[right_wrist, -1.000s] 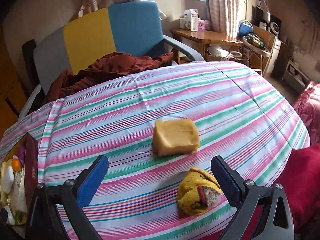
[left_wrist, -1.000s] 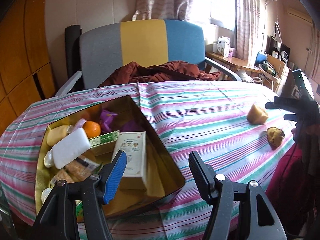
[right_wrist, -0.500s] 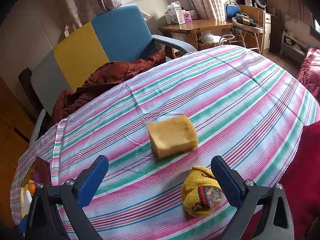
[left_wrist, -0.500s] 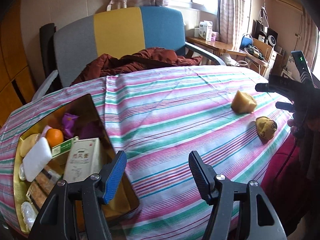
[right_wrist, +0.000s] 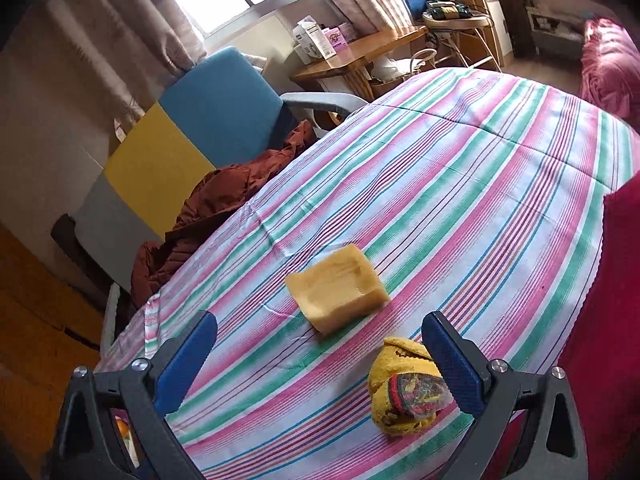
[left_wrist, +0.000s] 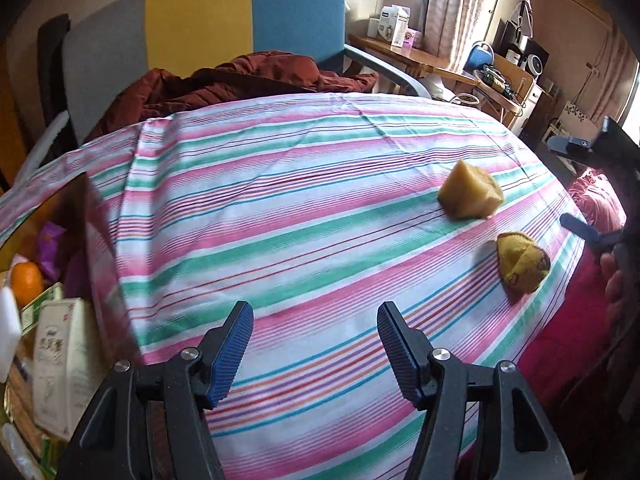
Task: Organize objects
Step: 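Grasp the yellow sponge with the left gripper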
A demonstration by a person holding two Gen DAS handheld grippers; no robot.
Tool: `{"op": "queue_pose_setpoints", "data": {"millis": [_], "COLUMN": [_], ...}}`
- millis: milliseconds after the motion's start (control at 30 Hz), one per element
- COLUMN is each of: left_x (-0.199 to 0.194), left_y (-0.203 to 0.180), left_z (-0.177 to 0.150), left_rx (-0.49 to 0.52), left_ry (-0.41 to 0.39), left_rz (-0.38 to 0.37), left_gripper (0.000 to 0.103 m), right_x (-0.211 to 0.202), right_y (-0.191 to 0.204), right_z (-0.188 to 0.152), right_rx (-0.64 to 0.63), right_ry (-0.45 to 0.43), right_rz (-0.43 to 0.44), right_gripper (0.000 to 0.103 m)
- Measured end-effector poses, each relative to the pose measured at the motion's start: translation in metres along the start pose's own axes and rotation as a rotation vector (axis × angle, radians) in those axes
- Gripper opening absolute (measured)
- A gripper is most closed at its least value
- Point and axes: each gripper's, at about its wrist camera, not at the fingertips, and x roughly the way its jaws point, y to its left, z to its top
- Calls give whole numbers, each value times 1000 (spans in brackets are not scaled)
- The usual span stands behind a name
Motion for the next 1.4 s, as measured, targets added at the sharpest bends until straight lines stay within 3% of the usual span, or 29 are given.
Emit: {"op": "queue_pose_setpoints", "data": {"millis": [267, 367, 400, 533, 700, 900, 1000, 1033, 1067, 1100, 1133, 1267, 1400], "left_x": [27, 39, 42, 53, 86, 118, 134, 135, 135, 133, 130, 111, 83], "left_y": [-49, -72, -79, -118, -151, -168, -173, -174, -173, -172, -171, -157, -120], "left_z": [40, 55, 60, 78, 93, 105, 110, 110, 108, 107, 105, 90, 75], "left_rx": [117, 168, 187, 358, 515, 595, 563, 548, 526, 507, 490, 457, 337], "left_ry": [-2, 0, -7, -52, -10, 17, 55, 60, 67, 75, 81, 45, 4], "left_rz": [-102, -156, -170, -185, -218, -196, -247, -263, -299, -338, -357, -333, -290], "left_gripper": [66, 84, 84, 85, 89, 97, 99, 97, 84, 64, 58, 52, 52], "right_x": [-4, -3, -3, -3, -1, 3, 3, 4, 5, 5, 5, 6, 6], "right_y": [-34, -34, -34, -36, -38, -36, -38, -38, -38, -38, -38, -39, -39], "right_z": [6, 6, 6, 6, 7, 7, 8, 7, 7, 8, 8, 8, 8], "right_rx": [214, 223, 224, 237, 245, 238, 244, 244, 242, 241, 242, 249, 248], "right_ry": [-20, -18, -16, -19, -20, -6, -5, -2, 0, 0, 1, 2, 4], "right_rz": [144, 170, 178, 211, 241, 258, 263, 265, 263, 261, 261, 256, 248], "right_gripper": [103, 103, 103, 103, 103, 103, 103, 103, 103, 103, 103, 103, 103]}}
